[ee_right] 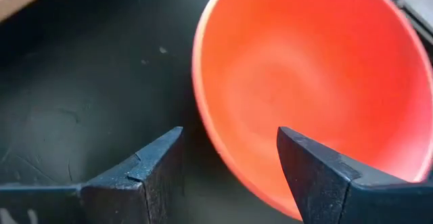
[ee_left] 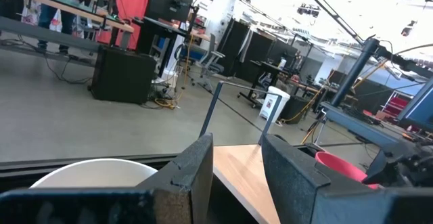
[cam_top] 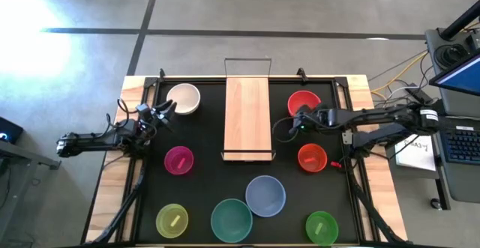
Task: Place and stack bowls onto a shelf
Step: Put the large orange bowl on the shelf
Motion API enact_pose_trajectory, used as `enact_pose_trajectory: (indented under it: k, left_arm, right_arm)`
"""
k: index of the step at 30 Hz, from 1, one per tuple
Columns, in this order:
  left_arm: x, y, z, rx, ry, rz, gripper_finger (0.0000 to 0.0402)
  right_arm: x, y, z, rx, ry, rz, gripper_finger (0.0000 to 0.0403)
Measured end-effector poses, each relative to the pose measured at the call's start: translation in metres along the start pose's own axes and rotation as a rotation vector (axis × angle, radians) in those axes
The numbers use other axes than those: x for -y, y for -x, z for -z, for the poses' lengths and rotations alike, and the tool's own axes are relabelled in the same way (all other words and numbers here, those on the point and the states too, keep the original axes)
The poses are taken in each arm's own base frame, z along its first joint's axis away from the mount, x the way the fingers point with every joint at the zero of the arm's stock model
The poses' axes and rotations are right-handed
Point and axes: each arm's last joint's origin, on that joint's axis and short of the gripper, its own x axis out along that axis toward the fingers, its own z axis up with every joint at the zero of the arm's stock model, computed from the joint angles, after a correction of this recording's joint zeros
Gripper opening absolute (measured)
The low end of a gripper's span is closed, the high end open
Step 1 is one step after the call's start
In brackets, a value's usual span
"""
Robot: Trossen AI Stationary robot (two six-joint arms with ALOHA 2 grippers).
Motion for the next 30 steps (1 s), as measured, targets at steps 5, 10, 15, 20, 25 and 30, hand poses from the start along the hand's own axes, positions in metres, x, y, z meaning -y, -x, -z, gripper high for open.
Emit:
enact_pose_trajectory:
  k: [5, 10, 15, 20, 25, 30]
  left_arm:
    - [0.000, 0.000, 0.000, 0.000, 0.000, 0.000, 0.0111]
    - [0.000, 0.000, 0.000, 0.000, 0.000, 0.000, 0.0111]
    - [0.000, 0.000, 0.000, 0.000, 0.000, 0.000, 0.0111]
    - [0.000, 0.000, 0.000, 0.000, 0.000, 0.000, 0.0111]
    - [0.000, 0.000, 0.000, 0.000, 0.000, 0.000, 0.0111]
    - [0.000, 0.000, 0.000, 0.000, 0.000, 0.000, 0.0111]
  right_arm:
    - [-0.008, -0.011, -0.001, -0.046, 0.030, 0.013, 0.0214]
    - [-0.014, -0.015, -0.007, -0.061, 0.062, 0.017, 0.0156]
    - [-0.020, -0.012, -0.021, -0.041, 0.090, -0.001, 0.0062]
    - [-0.025, 0.000, -0.039, -0.010, 0.120, -0.082, 0.0014]
    - [-0.030, 0.019, -0.061, 0.020, 0.135, -0.217, 0.0010]
    - [-0.033, 0.044, -0.090, 0.095, 0.174, -0.294, 0.0009]
